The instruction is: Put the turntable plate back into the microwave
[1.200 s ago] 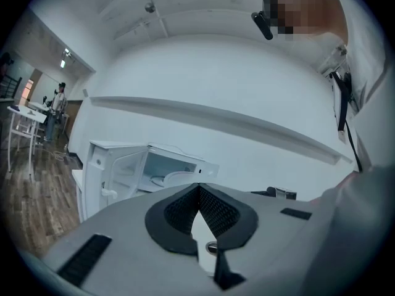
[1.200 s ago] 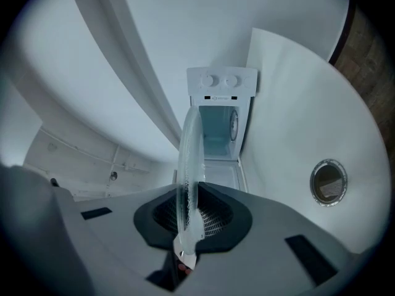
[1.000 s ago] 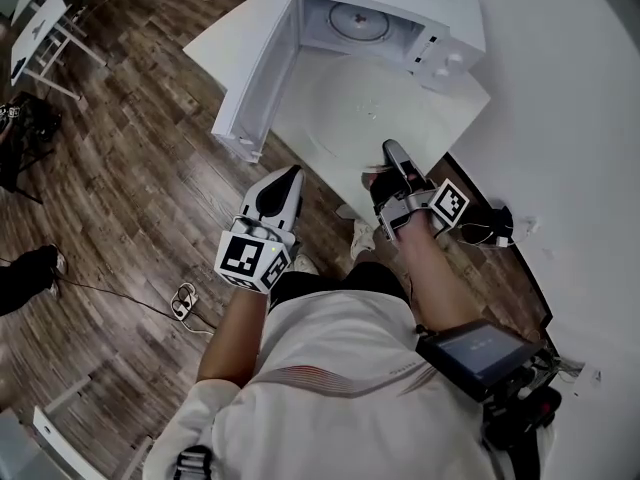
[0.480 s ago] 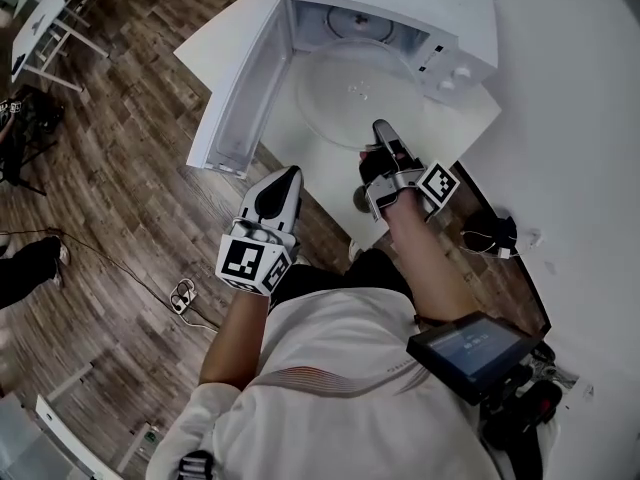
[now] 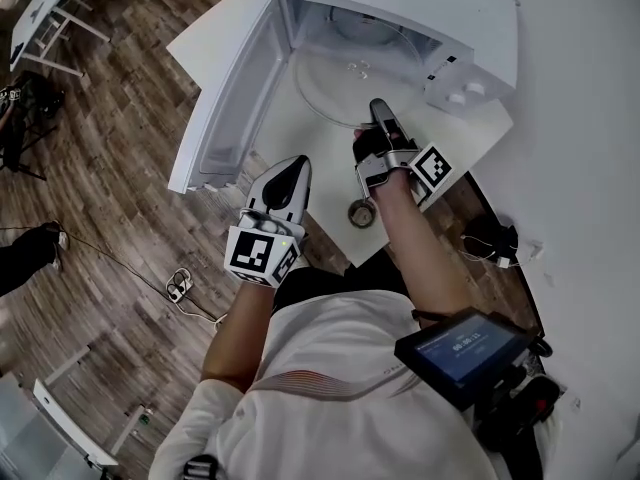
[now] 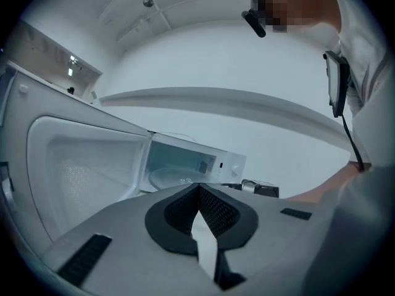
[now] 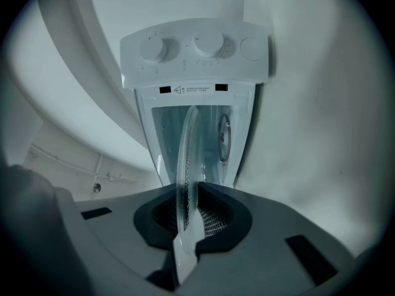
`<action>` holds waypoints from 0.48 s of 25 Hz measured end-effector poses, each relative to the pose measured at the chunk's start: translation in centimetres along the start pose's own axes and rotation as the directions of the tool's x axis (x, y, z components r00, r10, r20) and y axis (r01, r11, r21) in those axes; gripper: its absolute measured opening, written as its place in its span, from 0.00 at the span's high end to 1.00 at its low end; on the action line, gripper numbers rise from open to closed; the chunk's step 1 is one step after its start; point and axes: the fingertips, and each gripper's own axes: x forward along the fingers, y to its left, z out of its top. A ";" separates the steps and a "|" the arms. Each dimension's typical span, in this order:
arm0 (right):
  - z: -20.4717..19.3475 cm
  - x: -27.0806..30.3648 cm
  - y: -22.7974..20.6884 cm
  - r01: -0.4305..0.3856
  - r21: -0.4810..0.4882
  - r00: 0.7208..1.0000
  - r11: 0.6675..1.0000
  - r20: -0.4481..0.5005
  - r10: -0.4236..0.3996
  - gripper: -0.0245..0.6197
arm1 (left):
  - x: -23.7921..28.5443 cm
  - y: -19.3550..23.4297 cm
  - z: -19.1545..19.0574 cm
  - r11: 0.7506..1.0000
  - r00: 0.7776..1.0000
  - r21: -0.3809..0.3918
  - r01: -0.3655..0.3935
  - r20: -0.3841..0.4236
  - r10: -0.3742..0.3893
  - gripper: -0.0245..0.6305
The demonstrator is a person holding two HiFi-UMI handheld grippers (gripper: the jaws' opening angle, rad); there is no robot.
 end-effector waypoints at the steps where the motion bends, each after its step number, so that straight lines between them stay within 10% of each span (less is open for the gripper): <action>1: 0.2 0.5 -0.2 0.005 0.002 1.000 1.000 0.004 -0.005 0.92 | 0.3 0.1 0.0 1.000 1.000 0.000 0.000 -0.001 0.000 0.95; 12: 2.1 5.8 -1.6 0.011 0.030 0.998 0.999 0.067 -0.013 0.92 | 1.5 1.8 -1.1 1.000 0.999 -0.017 -0.022 -0.033 0.021 0.95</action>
